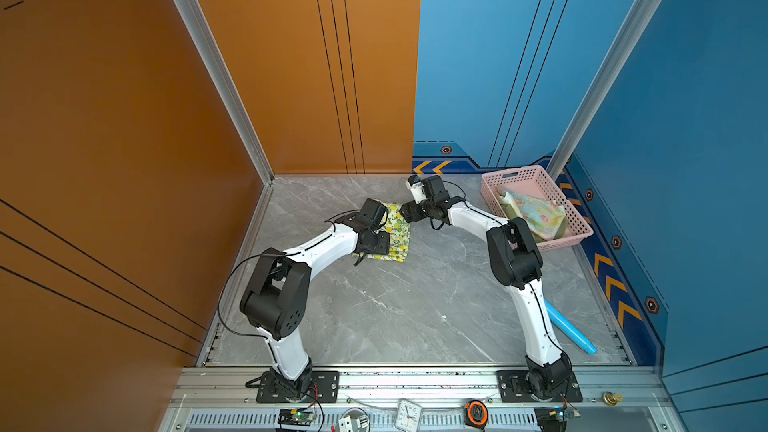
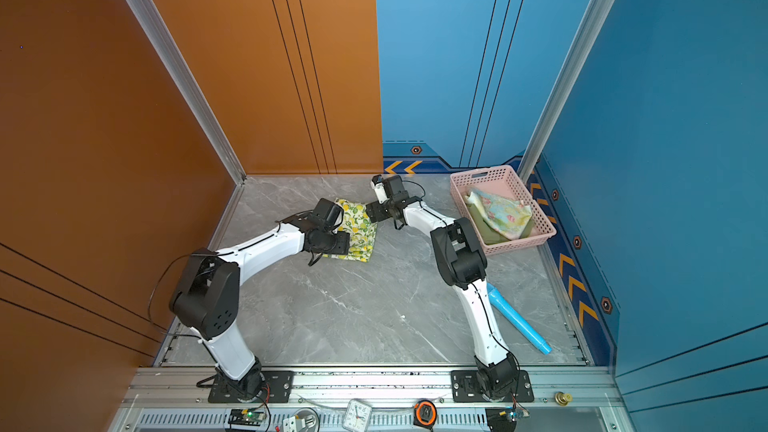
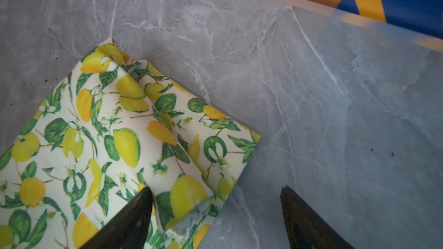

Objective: Fold and stack skirts
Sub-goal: Smooth out the skirt at the center of the table, then move the skirt to the center of the table.

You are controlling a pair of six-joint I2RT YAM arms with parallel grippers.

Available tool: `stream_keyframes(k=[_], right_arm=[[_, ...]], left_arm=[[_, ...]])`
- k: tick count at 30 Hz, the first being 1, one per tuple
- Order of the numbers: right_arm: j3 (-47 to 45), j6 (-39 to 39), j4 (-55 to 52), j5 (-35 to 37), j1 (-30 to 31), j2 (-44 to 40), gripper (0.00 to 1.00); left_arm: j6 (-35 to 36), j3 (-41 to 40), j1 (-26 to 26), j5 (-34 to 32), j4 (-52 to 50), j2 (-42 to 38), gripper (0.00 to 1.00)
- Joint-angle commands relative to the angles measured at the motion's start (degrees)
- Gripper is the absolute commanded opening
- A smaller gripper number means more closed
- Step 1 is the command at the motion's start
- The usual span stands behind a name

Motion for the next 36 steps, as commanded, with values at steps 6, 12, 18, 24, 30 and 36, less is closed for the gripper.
stream_keyframes(k=[6, 12, 18, 24, 30, 36], right_arm=[[5.46, -1.12, -2.57, -4.49, 0.46, 2.83, 0.98], [9.15, -0.04, -4.29, -5.41, 0.37, 6.01, 0.95], [12.47, 2.81, -6.89, -7.19, -0.28, 7.69, 0.87], [14.07, 5.45, -10.53, -8.01, -0.55, 9.14, 0.8], [14.15, 8.8, -11.39, -6.97, -0.51, 9.92, 0.7], [16.53, 12.35, -11.5, -6.97, -0.64, 12.19, 0.43]], left_arm=[[-0.47, 2.14, -1.38, 0.26, 2.4, 7.09, 0.68], [-1.5, -0.06, -2.1, 1.54, 5.34, 8.34, 0.67], [-2.54, -3.07, -2.94, 2.21, 7.43, 7.7, 0.65], [-3.97, -5.82, -3.59, 3.18, 9.48, 6.62, 0.65], [-4.31, -6.34, -4.48, 3.27, 9.65, 6.48, 0.64], [-4.85, -6.95, -5.36, 3.81, 10.0, 5.64, 0.63]])
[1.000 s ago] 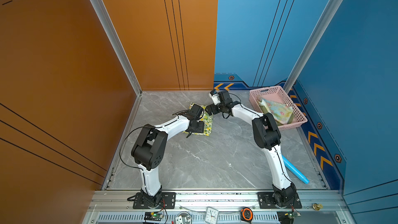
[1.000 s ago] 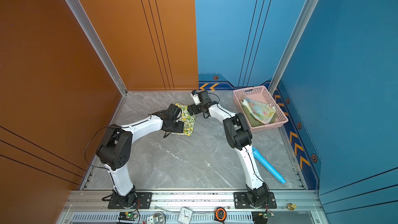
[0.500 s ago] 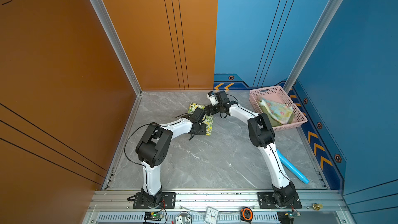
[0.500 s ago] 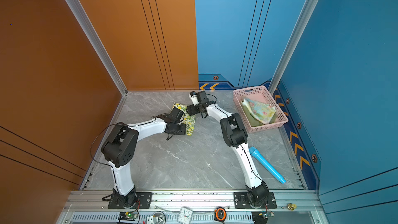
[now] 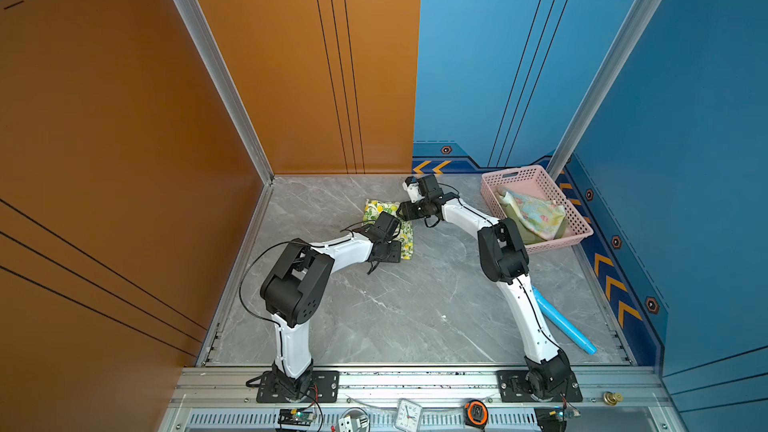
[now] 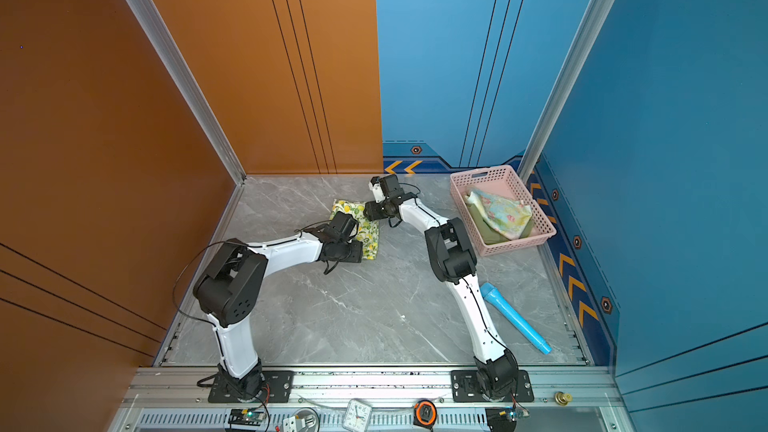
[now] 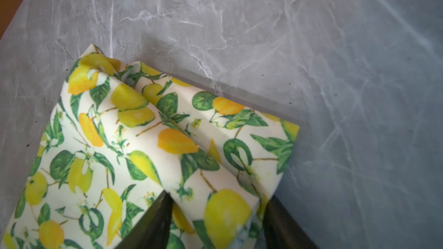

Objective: Fold and stack skirts
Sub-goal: Move the skirt to the center of the table.

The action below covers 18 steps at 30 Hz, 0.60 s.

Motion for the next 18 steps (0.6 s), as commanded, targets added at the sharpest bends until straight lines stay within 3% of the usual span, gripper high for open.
stream_keyframes(k=[1, 4, 5, 12, 18], right_arm=[[2.61, 3.26, -2.5, -0.4, -0.29, 2.34, 0.35], [4.04, 3.82, -2.46, -1.39, -0.72, 2.69, 0.05], [4.06, 3.76, -2.44, -1.72, -0.89, 2.53, 0.0], [-0.81, 0.23, -2.5, -6.87, -2.13, -1.69, 0.0], [-8.75, -3.1, -2.5, -8.24, -2.29, -6.35, 0.0]], left_arm=[[-1.34, -2.08, -1.18, 3.16, -2.89, -0.53, 0.63], [-1.96, -2.38, -1.66, 4.22, -2.6, -2.18, 0.63], [-2.19, -2.55, -1.65, 4.88, -2.4, -3.28, 0.63], [-3.72, -3.47, 0.18, 8.54, -2.02, -13.4, 0.71], [-3.64, -3.45, 6.65, 10.63, -2.21, -18.63, 0.73]])
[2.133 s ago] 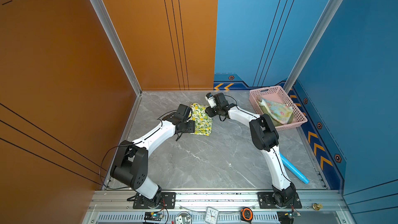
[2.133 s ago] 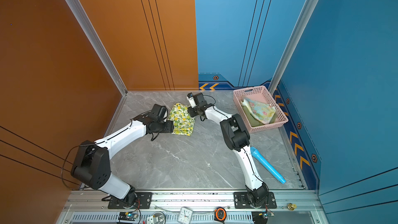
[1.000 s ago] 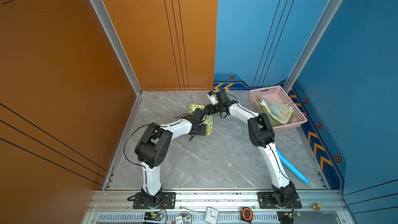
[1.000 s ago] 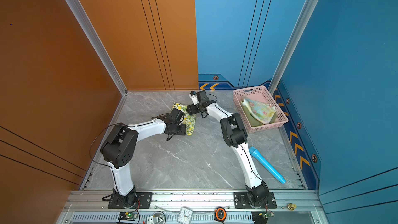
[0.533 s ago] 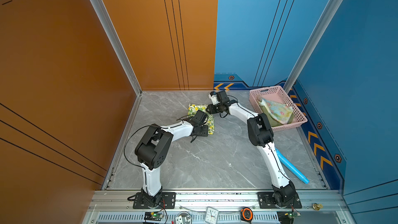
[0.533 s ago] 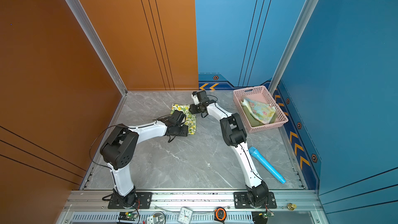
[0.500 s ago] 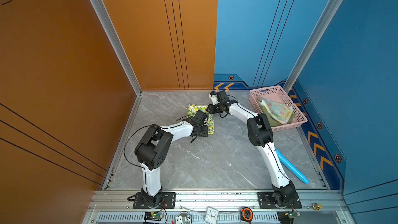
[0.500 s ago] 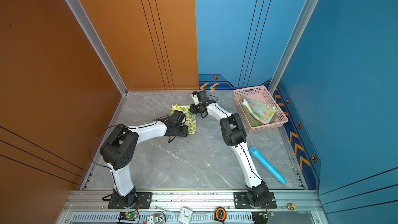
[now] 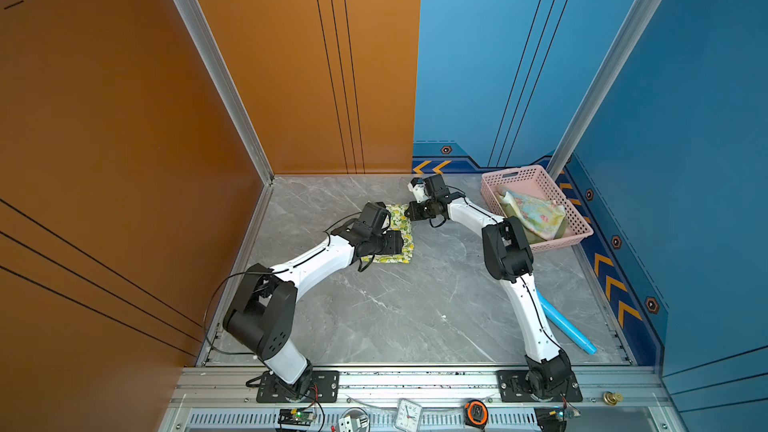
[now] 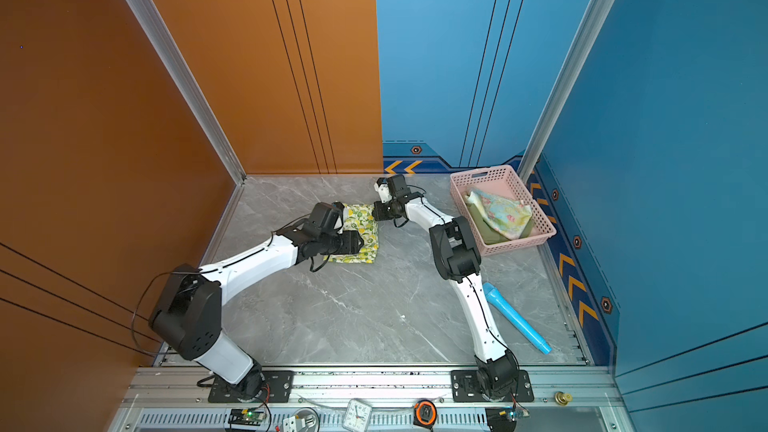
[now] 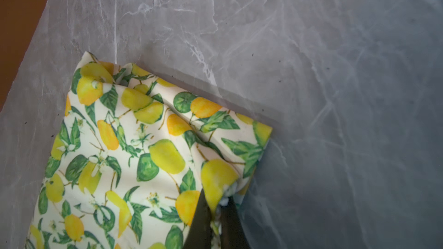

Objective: Fold and stack skirts
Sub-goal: Move the skirt to the center of the table.

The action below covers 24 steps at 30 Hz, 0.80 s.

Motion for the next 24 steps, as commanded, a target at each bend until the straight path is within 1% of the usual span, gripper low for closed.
stream_keyframes(k=[1, 5, 9, 11, 14, 19, 22, 24], right_arm=[[-4.51, -3.53, -2.01, -2.2, 0.01, -4.04, 0.0], [-8.74, -4.81, -1.91, -3.08, 0.25, -6.72, 0.0], [-12.21, -5.55, -1.86, -4.23, 1.04, -8.62, 0.0], [-14.15, -5.34, -1.87, -4.28, 1.48, -9.2, 0.0], [-14.97, -4.96, -1.82, -4.99, 1.92, -9.22, 0.0], [-14.84, -4.0, -1.95, -4.7, 1.94, -8.79, 0.0], [-14.87, -3.41, -1.91, -4.67, 1.61, -8.81, 0.0], [-14.76, -3.32, -1.91, -4.65, 1.42, -8.88, 0.0]], left_arm=[[0.06, 0.11, 4.04, 1.92, -1.25, -1.28, 0.73], [1.61, 2.66, 8.31, 1.97, -1.1, 0.85, 0.73], [3.03, 7.06, 10.83, 2.57, -0.81, 6.16, 0.72], [3.07, 8.66, 11.26, 2.83, 0.54, 8.85, 0.7], [1.99, 10.71, 11.0, 4.94, 3.1, 12.64, 0.67], [-0.35, 12.69, 9.68, 8.31, 10.71, 18.48, 0.63], [-0.74, 13.45, 9.76, 8.17, 11.79, 21.57, 0.6], [-1.06, 12.4, 10.21, 8.0, 13.04, 22.92, 0.59]])
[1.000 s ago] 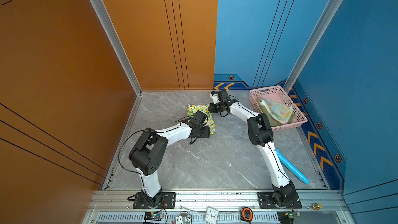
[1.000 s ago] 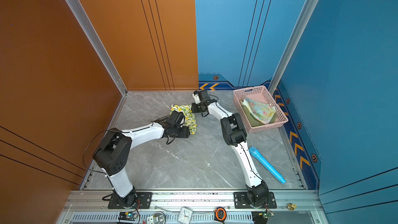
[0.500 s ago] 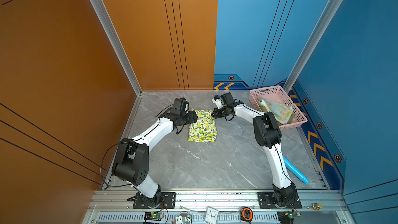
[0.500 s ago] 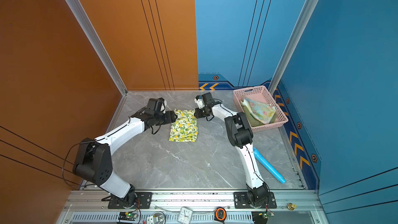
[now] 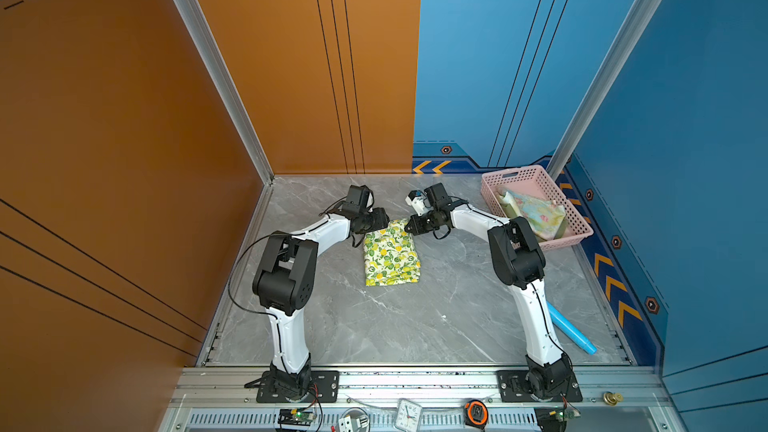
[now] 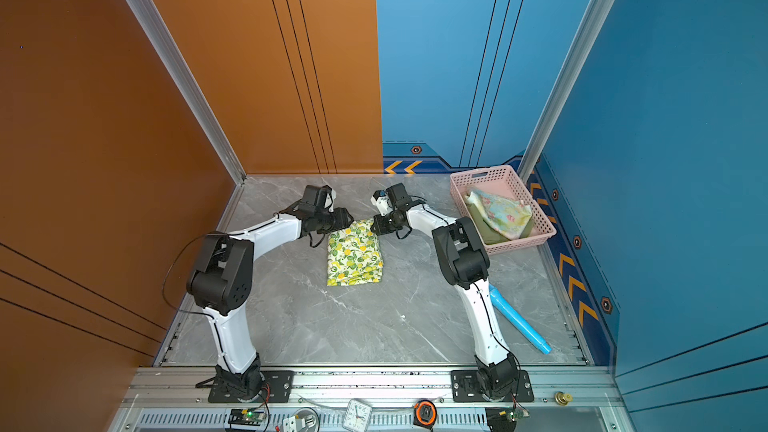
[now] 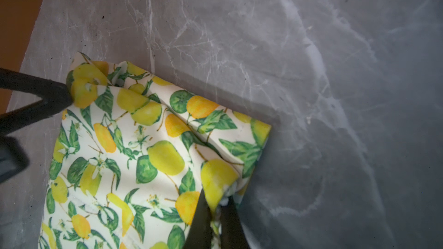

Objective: Fold and stack skirts
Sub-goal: Move the skirt to the center of the table, then move the skirt to the middle-left of the table.

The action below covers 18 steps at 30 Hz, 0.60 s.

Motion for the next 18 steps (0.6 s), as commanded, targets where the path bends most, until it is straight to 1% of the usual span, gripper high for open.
stream_keyframes(k=[1, 5, 9, 13, 16, 18], right_arm=[[-1.29, 0.46, -2.15, -0.12, -0.18, -1.11, 0.0], [-1.33, 0.81, -2.1, 0.44, -0.27, -1.36, 0.0], [-1.28, 2.41, -2.12, 1.55, -0.19, -1.12, 0.0], [-1.49, 5.79, -2.05, 3.43, -0.18, -1.23, 0.0], [-1.89, 9.87, -1.98, 4.74, 0.0, -1.58, 0.0], [-3.12, 13.89, -0.67, 6.43, 0.4, -2.41, 0.0]], left_arm=[[-0.86, -0.31, 0.65, 1.02, 3.25, 2.12, 0.59], [-0.6, -2.12, 2.54, -0.06, 3.76, 3.73, 0.57], [0.38, -1.56, 3.62, -0.3, 2.4, 3.42, 0.57], [0.34, -1.8, 4.81, -0.4, 1.27, -1.66, 0.63], [0.79, -2.62, 5.09, -2.2, -1.29, -7.2, 0.71], [0.67, -3.73, 5.08, -4.25, -3.83, -10.91, 0.73]])
